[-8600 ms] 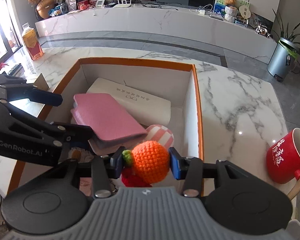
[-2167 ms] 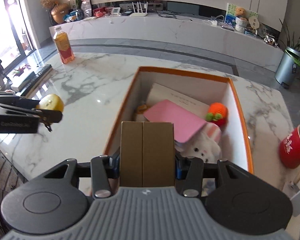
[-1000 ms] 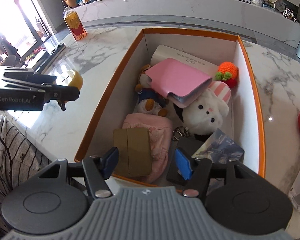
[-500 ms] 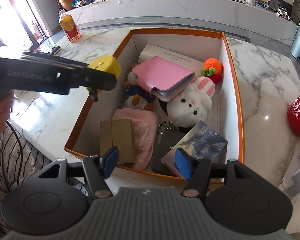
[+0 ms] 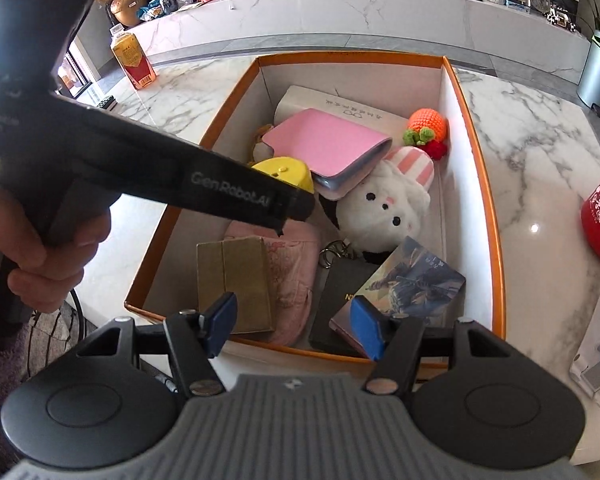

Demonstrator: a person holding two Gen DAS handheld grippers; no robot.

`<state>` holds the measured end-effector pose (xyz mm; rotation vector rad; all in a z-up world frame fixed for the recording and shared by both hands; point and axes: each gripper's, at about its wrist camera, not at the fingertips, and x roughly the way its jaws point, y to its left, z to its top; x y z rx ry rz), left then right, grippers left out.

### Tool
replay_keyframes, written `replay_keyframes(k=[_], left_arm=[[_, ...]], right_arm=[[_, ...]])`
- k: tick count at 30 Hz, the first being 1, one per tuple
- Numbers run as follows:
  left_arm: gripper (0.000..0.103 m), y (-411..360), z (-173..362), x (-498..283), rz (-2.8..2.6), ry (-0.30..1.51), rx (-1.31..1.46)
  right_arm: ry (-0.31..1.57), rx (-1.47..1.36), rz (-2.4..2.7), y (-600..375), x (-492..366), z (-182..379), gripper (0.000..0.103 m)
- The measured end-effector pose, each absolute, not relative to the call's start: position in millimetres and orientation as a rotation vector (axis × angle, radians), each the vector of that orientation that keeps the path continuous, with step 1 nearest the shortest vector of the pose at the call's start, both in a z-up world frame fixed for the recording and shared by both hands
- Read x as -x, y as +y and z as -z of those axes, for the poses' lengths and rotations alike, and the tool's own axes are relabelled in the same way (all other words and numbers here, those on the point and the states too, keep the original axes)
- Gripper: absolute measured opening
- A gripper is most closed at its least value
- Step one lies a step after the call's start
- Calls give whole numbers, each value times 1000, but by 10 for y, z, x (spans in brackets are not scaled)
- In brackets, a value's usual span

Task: Organize objects
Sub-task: 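Lower the tape measure into the box and open the left tool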

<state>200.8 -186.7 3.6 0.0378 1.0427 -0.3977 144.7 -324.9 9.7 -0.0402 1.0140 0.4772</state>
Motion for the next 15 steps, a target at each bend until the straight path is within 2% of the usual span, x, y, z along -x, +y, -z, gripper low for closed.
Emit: replay_keyframes(k=[5, 15], left_arm=[[63, -2101, -133, -2067, 563, 1021, -22], [64, -2647, 242, -2215, 664, 1139, -146]], right_arm=[[1003, 11, -463, -3312, -1409, -118, 65], [1019, 20, -464, -3339, -1447, -135, 65]])
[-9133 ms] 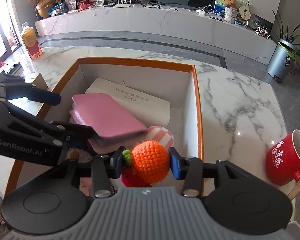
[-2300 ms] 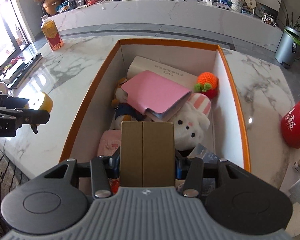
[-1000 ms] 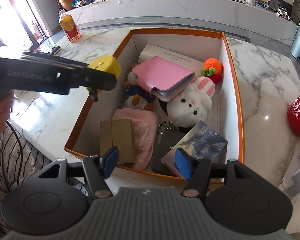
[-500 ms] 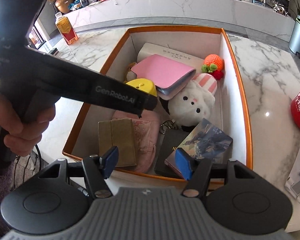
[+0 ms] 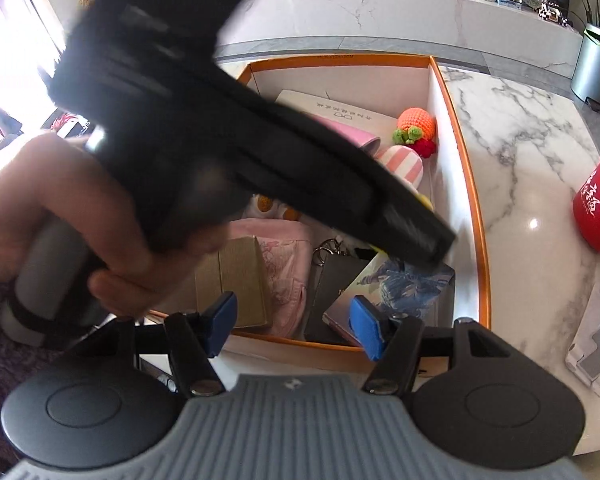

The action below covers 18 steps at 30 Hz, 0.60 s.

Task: Organize objects
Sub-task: 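Lower the tape measure into the box and open the left tool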

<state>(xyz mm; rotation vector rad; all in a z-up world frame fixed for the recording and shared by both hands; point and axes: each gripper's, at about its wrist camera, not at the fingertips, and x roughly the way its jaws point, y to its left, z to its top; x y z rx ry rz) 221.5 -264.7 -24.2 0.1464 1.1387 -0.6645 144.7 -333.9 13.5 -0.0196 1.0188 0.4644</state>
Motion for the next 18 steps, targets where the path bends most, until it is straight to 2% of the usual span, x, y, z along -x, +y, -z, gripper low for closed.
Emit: replay_keyframes(k=[1, 2, 3, 5, 13, 18], left_arm=[[65, -2648, 261, -2196, 656, 1142, -164], [71, -2639, 267, -2179, 646, 1141, -174], [83, -2615, 264, -2182, 631, 1138, -168], [91, -2564, 241, -2184, 629, 1130, -143], [91, -2512, 111, -2061, 607, 1071, -219], [92, -2328, -101, -1850, 486, 882, -247]], right_arm=[[1019, 30, -467, -3334, -1451, -136, 65], [1016, 43, -470, -3326, -1453, -137, 65], [1019, 50, -470, -3320, -1460, -137, 65], [1034, 44, -466, -3326, -1494, -135, 66], [1072, 21, -423, -3354, -1565, -122, 71], [1036, 42, -373, -3324, -1535, -179, 74]])
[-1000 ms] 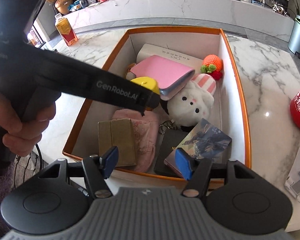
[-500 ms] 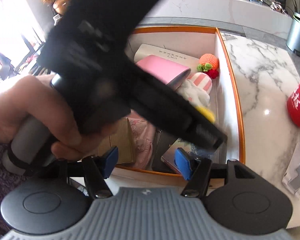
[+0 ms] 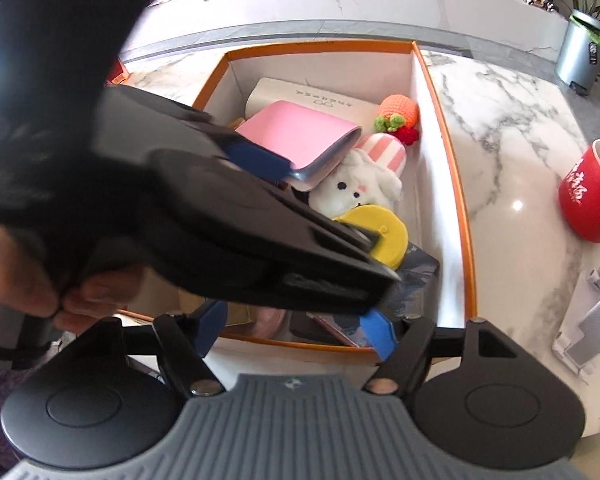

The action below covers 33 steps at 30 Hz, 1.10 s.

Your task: Organize objects

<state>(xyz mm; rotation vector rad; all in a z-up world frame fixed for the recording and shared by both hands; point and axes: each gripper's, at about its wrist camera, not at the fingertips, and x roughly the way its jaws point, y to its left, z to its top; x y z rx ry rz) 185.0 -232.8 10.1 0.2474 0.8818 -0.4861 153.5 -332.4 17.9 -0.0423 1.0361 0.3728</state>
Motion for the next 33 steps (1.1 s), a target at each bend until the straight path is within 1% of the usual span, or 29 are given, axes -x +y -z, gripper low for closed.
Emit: replay_keyframes(k=[1, 2, 3, 4, 5, 8, 13, 16, 20, 21, 29, 33], left_arm=[[91, -2275, -154, -1800, 473, 842, -241], [91, -2216, -215, -1751, 459, 801, -228], [91, -2165, -266, -1708, 445, 770, -218], [91, -2114, -315, -1666, 433, 741, -211], [91, -2064, -356, -1626, 423, 718, -206], [91, -1904, -455, -1546, 388, 718, -181], [91, -1479, -542, -1455, 326, 757, 13], [91, -1245, -590, -1361, 288, 760, 60], [91, -1035, -677, -1125, 210, 707, 34], [91, -981, -692, -1059, 194, 692, 30], [93, -786, -665, -469, 158, 528, -11], [93, -728, -601, -299, 117, 508, -11]], right_arm=[[1019, 41, -367, -3318, -1517, -207, 74], [1005, 31, -361, -3314, -1501, -238, 78], [992, 19, -347, -3313, -1489, -267, 86], [976, 11, -329, -3311, -1474, -293, 90], [957, 8, -308, -3305, -1455, -323, 92], [916, 6, -275, -3261, -1404, -399, 93], [834, -21, -210, -3208, -1303, -536, 96], [775, -13, -218, -3032, -1137, -638, 97], [710, 19, -236, -2853, -1025, -703, 98], [692, 17, -236, -2757, -917, -801, 98], [574, 2, -186, -2598, -528, -633, 98], [520, 17, -169, -2559, -301, -542, 98]])
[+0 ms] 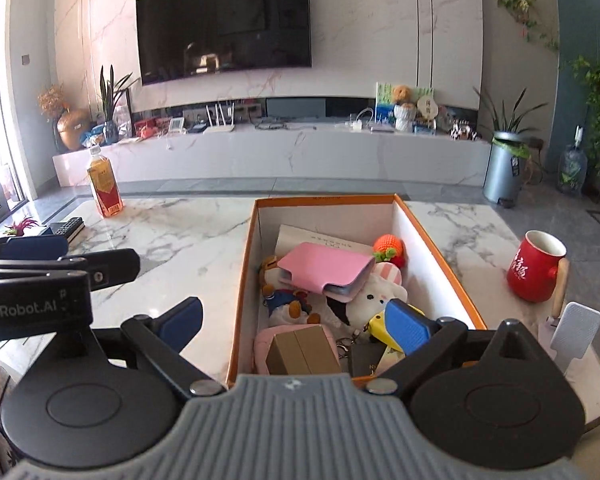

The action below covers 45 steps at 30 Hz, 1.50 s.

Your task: Organize objects

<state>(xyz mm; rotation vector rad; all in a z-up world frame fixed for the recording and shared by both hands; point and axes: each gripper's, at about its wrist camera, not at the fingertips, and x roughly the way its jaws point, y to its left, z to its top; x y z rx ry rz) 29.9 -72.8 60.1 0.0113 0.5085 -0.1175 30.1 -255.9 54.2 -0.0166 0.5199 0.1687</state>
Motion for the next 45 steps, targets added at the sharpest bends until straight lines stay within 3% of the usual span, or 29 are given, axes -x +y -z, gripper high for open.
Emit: replay_keyframes(k=[9, 26, 45], left_arm=[[94, -539, -455, -40, 69, 454, 1], [95, -453, -414, 76, 117, 432, 0], [95, -456, -377, 92, 122, 452, -5]], right_arm=[[398, -11, -111, -2523, 97, -511, 98], [340, 60, -117, -2319, 326, -542, 98], [380, 33, -120, -2318, 318, -522, 98]])
